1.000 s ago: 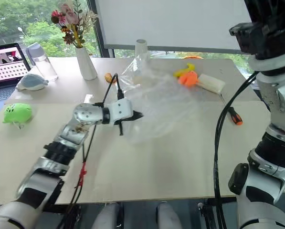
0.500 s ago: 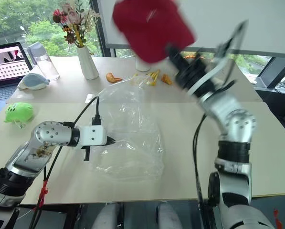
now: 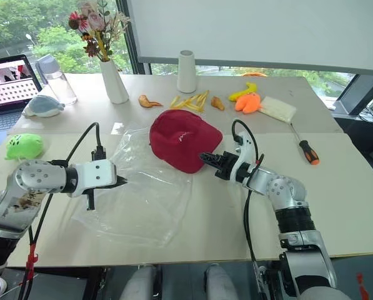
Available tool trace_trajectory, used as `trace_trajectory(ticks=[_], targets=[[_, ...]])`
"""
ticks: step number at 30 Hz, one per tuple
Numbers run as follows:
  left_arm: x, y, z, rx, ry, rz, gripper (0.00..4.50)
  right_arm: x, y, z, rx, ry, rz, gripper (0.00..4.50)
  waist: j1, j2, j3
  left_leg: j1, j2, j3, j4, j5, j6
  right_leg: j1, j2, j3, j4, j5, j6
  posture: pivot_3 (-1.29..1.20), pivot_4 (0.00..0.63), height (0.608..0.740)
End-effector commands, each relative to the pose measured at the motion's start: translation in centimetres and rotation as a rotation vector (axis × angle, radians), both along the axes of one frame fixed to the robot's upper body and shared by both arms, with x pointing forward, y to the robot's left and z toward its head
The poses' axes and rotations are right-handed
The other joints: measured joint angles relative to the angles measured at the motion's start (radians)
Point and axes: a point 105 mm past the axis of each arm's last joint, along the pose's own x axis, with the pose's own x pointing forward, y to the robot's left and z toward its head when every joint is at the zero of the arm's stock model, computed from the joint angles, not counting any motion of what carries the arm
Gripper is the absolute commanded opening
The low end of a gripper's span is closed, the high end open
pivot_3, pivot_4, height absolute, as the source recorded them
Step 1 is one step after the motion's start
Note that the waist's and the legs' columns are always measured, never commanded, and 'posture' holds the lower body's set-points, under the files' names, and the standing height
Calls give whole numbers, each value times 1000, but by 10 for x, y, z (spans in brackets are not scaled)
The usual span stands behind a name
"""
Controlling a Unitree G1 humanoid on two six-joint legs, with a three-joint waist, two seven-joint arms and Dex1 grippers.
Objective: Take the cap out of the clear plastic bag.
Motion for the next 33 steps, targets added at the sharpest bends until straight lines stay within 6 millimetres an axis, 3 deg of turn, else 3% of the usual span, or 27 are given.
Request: trace_trajectory(ticks=[1,8,10,14,21,24,27,28,30,33], targets=[[3,0,10,-11,-49,2,0,17,-23,-14,-47,-1,-131,1981,0,0,0,0,0,0,0,0,0,0,0,0,0,0,0,0,150,740],[2,2,11,-51,-38,29,0,38,-47,-1,-73,-146,-299,4281,4,0,0,2,0,0,0,0,0,3,0,0,0,0,2,0,150,740],[1,1,13,-94,-28,41,0,40,-50,10,-54,-184,-313,4465,7,0,0,2,0,0,0,0,0,4,0,0,-1,0,2,0,150,740],[-9,2,12,-174,45,48,1146,38,-60,33,-92,-264,-280,4500,3,0,0,1,0,0,0,0,0,3,-1,0,-2,1,-1,0,150,740],[-24,0,5,-340,191,73,3637,36,-68,63,-106,-340,-266,4500,-8,0,0,2,0,0,-1,0,0,1,0,0,1,1,-1,0,150,740],[-50,0,-1,-369,353,41,4470,33,-69,78,-101,-371,-255,4500,-9,0,0,2,0,1,-1,0,0,1,0,1,1,1,-1,0,150,740],[-67,-2,23,-519,424,8,4470,32,-70,84,-97,-385,-249,4500,-10,0,0,0,0,1,-2,0,0,-2,0,1,1,0,-2,0,150,740],[-67,-1,40,-629,414,-2,4470,31,-69,85,-100,-386,-245,4500,-7,0,0,0,1,1,-2,0,0,-2,0,0,1,0,-3,0,150,740],[-58,7,76,-876,340,8,4470,29,-68,83,-123,-397,-229,4500,-2,0,0,0,1,1,-2,0,0,-2,0,0,1,0,-3,0,150,740],[-43,32,113,-1138,173,63,4470,25,-67,89,-114,-468,-228,4500,0,0,0,1,1,1,1,0,0,0,0,-1,2,-3,4,0,150,740]])
